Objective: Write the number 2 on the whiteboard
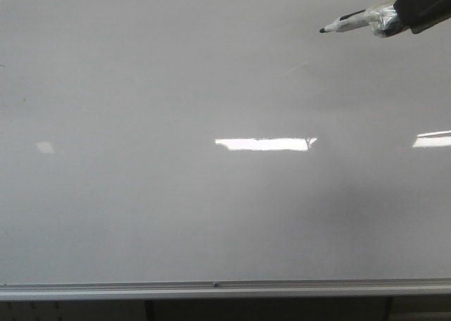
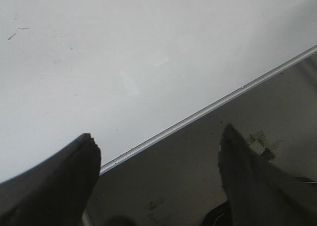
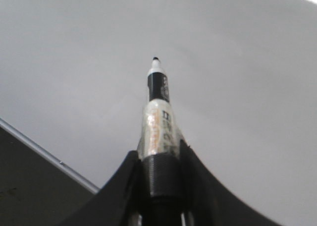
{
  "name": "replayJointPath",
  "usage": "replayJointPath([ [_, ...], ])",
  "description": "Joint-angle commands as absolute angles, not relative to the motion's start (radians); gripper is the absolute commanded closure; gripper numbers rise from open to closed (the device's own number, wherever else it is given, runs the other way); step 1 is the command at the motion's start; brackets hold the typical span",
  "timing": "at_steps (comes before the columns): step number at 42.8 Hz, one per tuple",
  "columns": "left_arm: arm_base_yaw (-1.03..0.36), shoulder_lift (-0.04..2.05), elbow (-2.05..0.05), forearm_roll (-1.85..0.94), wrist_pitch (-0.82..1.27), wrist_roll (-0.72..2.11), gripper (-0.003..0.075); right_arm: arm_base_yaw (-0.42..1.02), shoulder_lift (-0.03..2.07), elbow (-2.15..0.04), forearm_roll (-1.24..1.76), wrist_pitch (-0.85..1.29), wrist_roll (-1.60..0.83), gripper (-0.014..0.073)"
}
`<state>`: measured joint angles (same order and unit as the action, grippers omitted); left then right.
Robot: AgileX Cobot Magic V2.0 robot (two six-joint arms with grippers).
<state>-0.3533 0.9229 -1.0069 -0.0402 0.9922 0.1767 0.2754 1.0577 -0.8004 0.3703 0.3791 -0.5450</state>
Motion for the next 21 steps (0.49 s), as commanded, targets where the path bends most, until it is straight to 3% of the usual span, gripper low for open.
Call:
replayJointPath([
  [1, -0.35, 0.911, -1.033, -0.051, 0.935, 0.165, 0.0227, 0.269, 1.056, -0.823, 0.39, 0.211, -0.592, 0.0663],
  [21, -0.35, 0.911, -1.033, -0.051, 0.934, 0.165, 0.0227, 0.269, 1.212, -0.823, 0.393, -0.041, -0.587, 0.0662],
])
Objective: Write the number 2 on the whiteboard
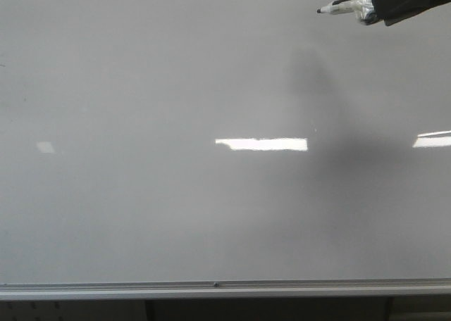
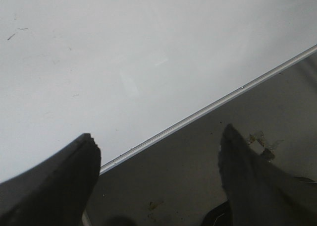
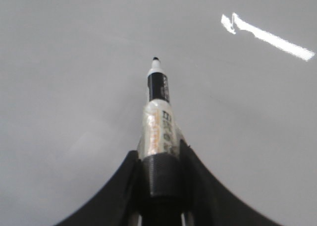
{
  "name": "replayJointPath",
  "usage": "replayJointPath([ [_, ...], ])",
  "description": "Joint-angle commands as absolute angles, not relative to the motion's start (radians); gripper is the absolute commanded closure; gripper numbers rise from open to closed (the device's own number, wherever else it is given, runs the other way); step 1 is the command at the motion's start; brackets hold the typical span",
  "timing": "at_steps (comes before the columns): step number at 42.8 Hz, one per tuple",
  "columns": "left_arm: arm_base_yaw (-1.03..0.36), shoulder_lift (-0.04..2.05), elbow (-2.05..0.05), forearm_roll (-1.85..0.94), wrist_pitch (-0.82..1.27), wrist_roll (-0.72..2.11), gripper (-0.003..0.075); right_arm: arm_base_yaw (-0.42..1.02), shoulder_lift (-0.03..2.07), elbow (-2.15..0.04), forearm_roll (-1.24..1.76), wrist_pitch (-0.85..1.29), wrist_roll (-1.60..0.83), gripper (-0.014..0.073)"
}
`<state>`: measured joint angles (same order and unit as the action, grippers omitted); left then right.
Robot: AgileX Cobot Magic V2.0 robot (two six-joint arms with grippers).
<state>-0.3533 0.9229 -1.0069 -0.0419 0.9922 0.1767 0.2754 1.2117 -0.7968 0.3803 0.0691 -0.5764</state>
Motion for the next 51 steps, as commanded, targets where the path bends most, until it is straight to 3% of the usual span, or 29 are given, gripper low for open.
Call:
replayJointPath([
  [1, -0.35, 0.911, -1.033, -0.051, 0.934, 0.165, 0.0227, 0.269, 1.218, -0.823, 0.393, -0.049, -0.587, 0.0662],
  [17, -0.35, 0.911, -1.033, -0.051, 0.934, 0.165, 0.0227, 0.23, 1.299, -0.824, 0.393, -0.105, -0.587, 0.0662],
  [27, -0.35, 0.911, -1.033, -0.051, 0.934, 0.165, 0.0227, 0.135, 1.306, -0.824, 0.393, 0.054, -0.587, 0.0662],
  [42, -0.35, 0.911, -1.033, -0.051, 0.934, 0.165, 0.0227, 0.215, 1.41, -0.825, 0.406, 0.118, -0.587, 0.0662],
  [51, -0.35, 0.911, -1.033, -0.044, 0.934, 0.165, 0.0227, 0.178, 1.412, -0.825, 0.407, 0.13, -0.587, 0.0662],
])
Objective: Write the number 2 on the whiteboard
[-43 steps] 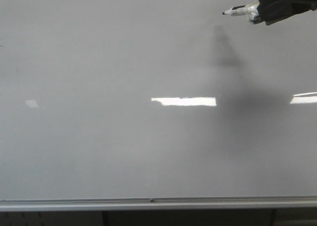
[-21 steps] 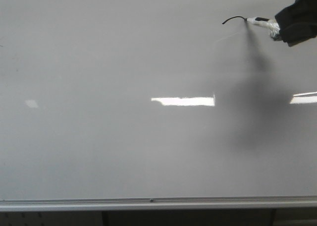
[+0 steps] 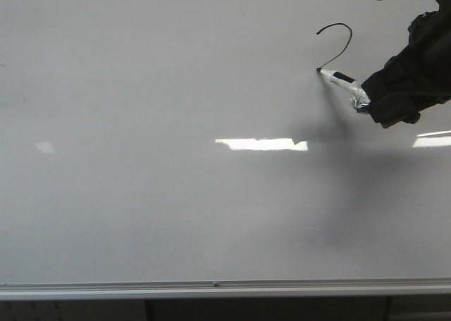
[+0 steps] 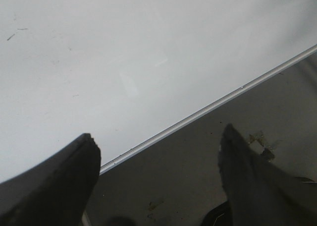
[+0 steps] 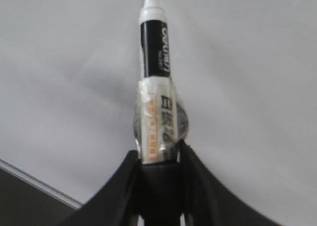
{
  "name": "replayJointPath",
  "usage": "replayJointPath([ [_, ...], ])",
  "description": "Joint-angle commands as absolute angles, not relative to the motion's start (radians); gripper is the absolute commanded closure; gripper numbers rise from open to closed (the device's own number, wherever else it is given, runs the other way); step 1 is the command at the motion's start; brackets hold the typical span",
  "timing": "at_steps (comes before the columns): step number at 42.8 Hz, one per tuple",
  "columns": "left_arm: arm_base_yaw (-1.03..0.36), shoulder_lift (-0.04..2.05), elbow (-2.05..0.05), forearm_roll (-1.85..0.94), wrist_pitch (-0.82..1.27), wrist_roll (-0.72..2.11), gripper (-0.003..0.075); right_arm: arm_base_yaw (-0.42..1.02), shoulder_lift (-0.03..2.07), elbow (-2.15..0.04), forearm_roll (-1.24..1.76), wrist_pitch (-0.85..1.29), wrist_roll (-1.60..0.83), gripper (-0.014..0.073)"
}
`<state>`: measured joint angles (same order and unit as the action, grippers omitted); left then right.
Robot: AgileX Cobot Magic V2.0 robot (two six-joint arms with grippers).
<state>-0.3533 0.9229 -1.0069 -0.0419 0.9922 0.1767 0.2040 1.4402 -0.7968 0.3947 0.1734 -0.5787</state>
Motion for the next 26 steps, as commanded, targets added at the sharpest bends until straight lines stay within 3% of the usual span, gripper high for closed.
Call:
replayJointPath([
  [1, -0.35, 0.911, -1.033, -0.044, 0.934, 0.165, 0.0227, 0.164, 1.412, -0.825, 0.407, 0.136, -0.586, 0.0662],
  [13, -0.35, 0.911, -1.033, -0.044, 0.887, 0.166, 0.0227, 0.074, 1.396, -0.83, 0.407, 0.228, -0.586, 0.0662],
  [26, -0.424, 0.916, -1.037, -0.125, 0.878, 0.364, 0.0227, 0.092, 1.16, -0.834, 0.407, 0.511, -0.601, 0.0662],
])
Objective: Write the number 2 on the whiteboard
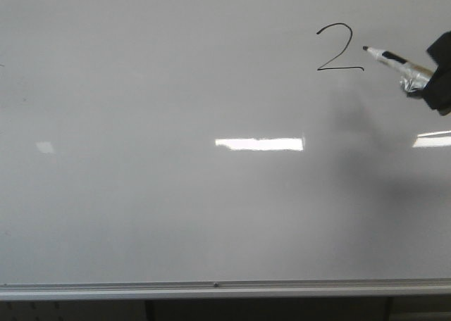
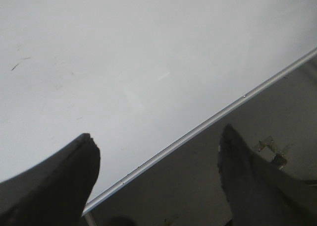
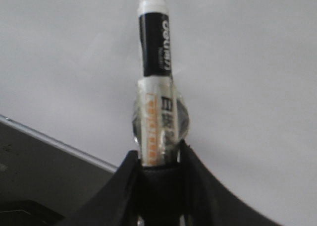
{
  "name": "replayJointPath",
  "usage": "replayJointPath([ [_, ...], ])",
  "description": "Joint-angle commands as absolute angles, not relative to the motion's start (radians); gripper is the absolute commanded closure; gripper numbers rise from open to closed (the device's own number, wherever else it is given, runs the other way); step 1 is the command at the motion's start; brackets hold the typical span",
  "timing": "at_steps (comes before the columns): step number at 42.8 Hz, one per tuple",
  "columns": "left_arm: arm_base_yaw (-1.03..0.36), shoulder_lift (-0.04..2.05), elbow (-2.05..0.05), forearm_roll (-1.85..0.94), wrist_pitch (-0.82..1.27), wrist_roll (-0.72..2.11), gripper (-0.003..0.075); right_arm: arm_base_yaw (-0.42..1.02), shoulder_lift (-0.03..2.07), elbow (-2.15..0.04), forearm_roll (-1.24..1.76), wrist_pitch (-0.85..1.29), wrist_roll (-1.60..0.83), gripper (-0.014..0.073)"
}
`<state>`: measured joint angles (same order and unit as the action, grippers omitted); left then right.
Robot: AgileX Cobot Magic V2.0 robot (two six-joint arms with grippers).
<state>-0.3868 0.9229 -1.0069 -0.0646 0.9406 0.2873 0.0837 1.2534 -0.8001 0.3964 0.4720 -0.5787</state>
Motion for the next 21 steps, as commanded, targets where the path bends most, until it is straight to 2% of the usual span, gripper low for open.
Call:
replayJointPath([
  [1, -0.444, 0.921, -1.037, -0.14, 0.878, 0.394, 0.0227, 0.101, 1.134, -0.834, 0.407, 0.544, -0.617, 0.0662],
  [14, -0.697, 1.046, -1.1, -0.161, 0.916, 0.467, 0.0227, 0.311, 0.976, -0.834, 0.409, 0.938, -0.861, 0.0662],
  [21, -0.819, 1.137, -1.166, -0.161, 0.942, 0.543, 0.0226, 0.418, 0.976, -0.834, 0.448, 1.006, -0.881, 0.0662],
])
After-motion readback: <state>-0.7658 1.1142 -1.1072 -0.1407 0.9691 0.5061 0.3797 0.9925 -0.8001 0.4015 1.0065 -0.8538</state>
